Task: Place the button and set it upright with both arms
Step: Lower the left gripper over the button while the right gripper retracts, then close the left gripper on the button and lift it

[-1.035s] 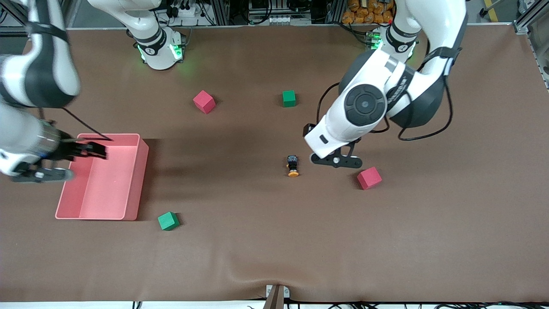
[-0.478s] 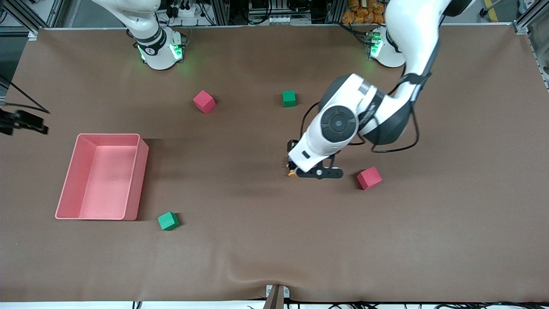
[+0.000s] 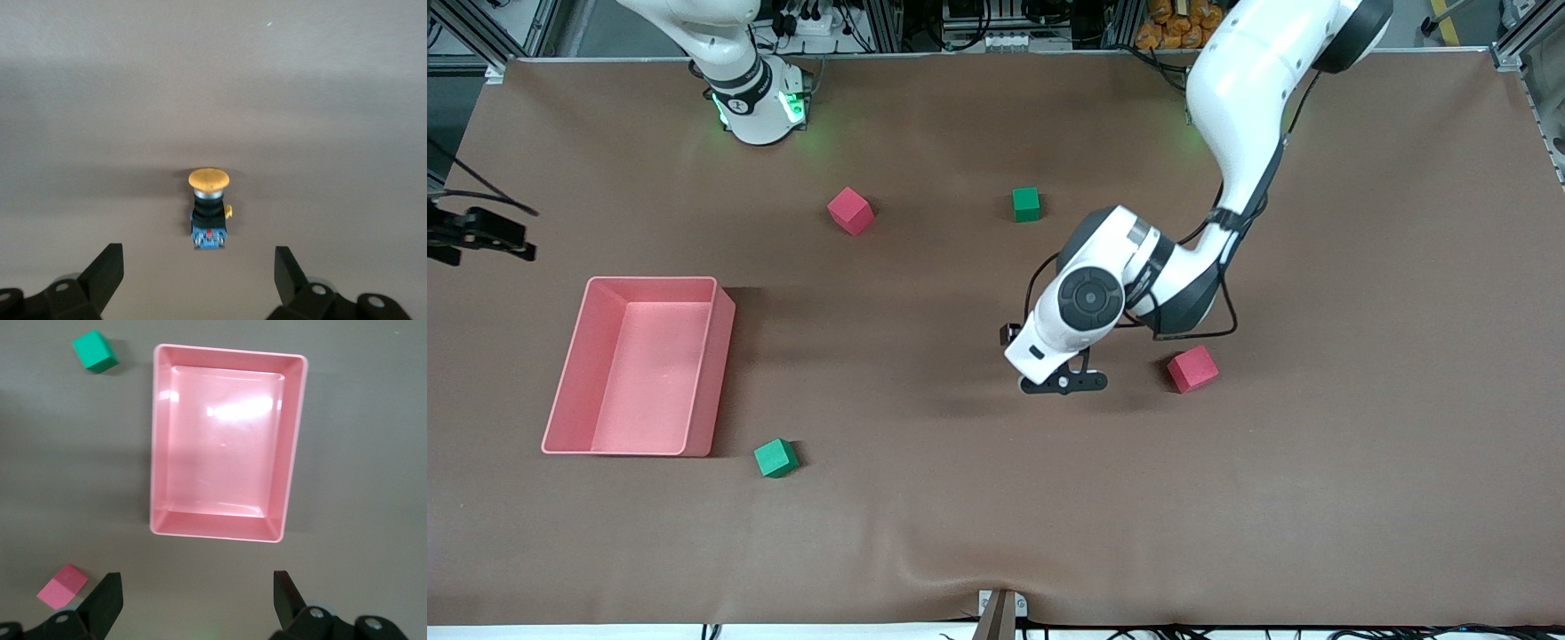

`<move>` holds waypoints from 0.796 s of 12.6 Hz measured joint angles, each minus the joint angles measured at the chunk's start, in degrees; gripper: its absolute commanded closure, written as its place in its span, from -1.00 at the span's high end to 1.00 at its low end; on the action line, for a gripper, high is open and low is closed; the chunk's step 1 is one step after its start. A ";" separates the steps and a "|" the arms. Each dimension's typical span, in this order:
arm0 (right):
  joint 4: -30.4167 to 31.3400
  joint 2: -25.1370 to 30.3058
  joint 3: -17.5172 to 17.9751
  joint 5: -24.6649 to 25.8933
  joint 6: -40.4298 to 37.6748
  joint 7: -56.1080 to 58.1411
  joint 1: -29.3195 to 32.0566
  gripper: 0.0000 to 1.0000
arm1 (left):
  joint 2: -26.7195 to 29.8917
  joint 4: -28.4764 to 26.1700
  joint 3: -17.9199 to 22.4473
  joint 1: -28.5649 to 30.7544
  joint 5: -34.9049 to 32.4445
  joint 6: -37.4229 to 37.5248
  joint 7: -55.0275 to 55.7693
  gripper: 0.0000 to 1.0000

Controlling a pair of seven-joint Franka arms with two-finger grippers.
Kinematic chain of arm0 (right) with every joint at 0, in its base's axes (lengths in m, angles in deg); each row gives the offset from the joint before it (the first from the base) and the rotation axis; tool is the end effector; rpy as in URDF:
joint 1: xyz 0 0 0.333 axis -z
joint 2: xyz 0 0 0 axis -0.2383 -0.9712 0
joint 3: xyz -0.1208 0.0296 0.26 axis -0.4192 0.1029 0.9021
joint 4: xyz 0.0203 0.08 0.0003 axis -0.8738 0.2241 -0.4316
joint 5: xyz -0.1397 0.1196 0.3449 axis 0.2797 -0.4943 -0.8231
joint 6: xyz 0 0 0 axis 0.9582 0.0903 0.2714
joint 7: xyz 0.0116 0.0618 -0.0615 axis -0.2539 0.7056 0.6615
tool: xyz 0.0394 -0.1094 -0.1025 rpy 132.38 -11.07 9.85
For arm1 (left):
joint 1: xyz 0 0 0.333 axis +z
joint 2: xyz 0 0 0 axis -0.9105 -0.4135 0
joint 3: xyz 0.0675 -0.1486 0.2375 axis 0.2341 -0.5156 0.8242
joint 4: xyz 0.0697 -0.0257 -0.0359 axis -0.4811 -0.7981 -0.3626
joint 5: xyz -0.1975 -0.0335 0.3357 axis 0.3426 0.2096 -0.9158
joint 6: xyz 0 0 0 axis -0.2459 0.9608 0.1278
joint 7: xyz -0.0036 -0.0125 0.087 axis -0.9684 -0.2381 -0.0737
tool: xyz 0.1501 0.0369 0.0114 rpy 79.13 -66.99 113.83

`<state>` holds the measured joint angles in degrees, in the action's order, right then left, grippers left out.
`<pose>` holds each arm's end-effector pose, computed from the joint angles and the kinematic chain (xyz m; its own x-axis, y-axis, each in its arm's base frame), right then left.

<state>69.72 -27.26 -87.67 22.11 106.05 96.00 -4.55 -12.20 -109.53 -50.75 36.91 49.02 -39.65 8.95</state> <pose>0.5482 -0.0751 0.4997 0.9920 0.0868 -0.0918 0.0873 -0.9962 0.0005 0.5627 -0.4406 0.2107 0.9789 0.0536 -0.1971 0.0701 -0.9945 0.0779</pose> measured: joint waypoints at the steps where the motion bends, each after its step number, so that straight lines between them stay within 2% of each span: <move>1: 0.00 0.21 0.03 0.00 -0.36 -1.53 -1.70 1.00 | -1.27 0.00 -0.01 -0.43 -0.01 -0.81 0.05 1.00; 6: -0.23 3.21 -0.80 0.18 -6.03 -2.88 -3.00 1.00 | -4.91 -0.02 0.01 -3.28 -0.05 -5.56 2.32 1.00; 10: -0.44 5.42 -5.68 0.20 -10.38 -2.72 -4.70 1.00 | -5.29 -0.17 0.41 -2.93 -0.67 -5.82 2.36 1.00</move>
<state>69.28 -21.84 -93.35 22.31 95.68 93.28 -9.25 -17.49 -109.70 -50.34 33.98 48.35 -45.47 11.31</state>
